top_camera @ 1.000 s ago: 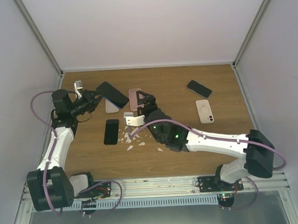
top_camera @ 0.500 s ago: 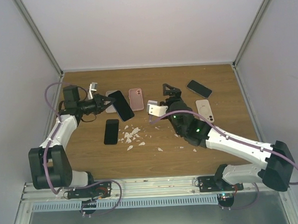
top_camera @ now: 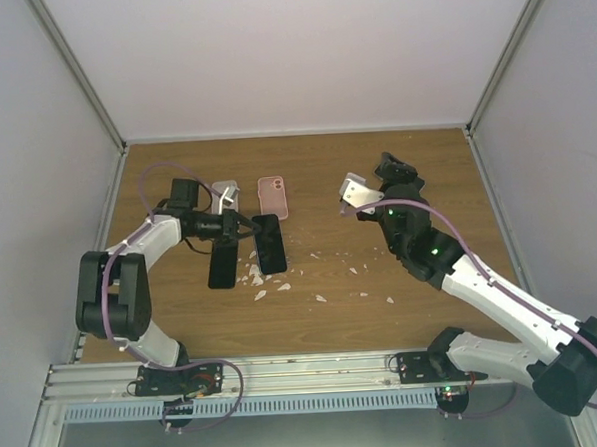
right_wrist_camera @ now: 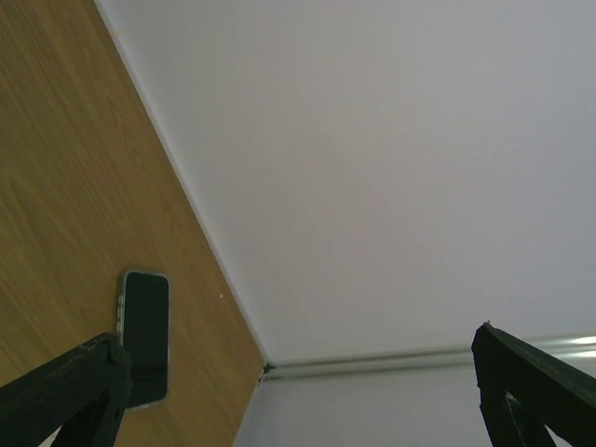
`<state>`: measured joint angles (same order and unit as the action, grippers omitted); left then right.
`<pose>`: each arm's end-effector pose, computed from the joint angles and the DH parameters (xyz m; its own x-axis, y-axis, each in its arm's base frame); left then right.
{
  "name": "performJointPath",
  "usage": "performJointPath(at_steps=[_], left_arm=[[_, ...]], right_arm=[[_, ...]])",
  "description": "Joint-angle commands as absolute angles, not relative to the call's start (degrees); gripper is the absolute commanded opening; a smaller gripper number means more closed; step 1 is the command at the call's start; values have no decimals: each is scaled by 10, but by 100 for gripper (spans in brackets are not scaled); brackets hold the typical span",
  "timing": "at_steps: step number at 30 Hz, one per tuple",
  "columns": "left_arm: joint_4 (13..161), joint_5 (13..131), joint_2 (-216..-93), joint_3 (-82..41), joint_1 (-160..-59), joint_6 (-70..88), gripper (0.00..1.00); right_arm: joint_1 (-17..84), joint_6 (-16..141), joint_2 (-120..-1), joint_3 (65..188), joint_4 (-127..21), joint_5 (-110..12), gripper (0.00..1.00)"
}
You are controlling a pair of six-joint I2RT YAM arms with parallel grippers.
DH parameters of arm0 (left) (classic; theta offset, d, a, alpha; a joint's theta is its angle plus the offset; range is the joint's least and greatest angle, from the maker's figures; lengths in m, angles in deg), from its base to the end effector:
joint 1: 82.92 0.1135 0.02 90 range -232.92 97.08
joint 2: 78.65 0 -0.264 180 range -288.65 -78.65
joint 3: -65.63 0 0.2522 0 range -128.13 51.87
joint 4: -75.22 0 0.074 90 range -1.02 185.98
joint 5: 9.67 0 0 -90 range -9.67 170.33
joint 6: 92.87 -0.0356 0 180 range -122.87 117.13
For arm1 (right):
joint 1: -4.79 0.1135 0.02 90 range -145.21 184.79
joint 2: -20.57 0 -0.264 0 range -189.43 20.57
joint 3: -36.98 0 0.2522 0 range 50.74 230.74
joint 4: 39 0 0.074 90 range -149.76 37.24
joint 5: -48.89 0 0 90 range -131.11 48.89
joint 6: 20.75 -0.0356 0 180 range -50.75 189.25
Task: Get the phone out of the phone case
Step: Place the phone at the center of the board.
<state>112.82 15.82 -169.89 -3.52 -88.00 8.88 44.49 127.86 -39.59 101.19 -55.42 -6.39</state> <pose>0.3004 -0.0590 0.2055 -0.9421 -0.0042 -0.3354 0.3064 0.3958 -0.8657 0.1984 0.1384 0.3382 -0.0031 -0.9145 -0.4046 -0.1912 0.3977 -0.8974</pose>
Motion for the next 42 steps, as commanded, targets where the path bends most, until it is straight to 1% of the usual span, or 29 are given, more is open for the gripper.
performJointPath(at_steps=[1, 7, 14, 26, 34, 40, 42], left_arm=[[1141, 128, -1732, -51, -883, 25, 0], [1143, 129, -1785, -55, -893, 0, 2], [1129, 132, -1825, -66, -901, 6, 6], [1111, 131, -1886, -86, -910, 20, 7], [1098, 150, -1899, -77, -910, 31, 19], [1097, 177, -1898, -76, -906, 38, 24], [1096, 187, -1891, -72, -904, 39, 29]], right_arm=[[416, 1235, -379, 1018, -598, -80, 100], [402, 1220, -377, 1026, -620, -93, 100], [395, 1207, -377, 1027, -634, -100, 100], [388, 1194, -375, 1026, -648, -109, 100], [388, 1189, -380, 1026, -651, -114, 100], [388, 1187, -381, 1028, -654, -115, 100], [387, 1187, -381, 1028, -655, -114, 100]])
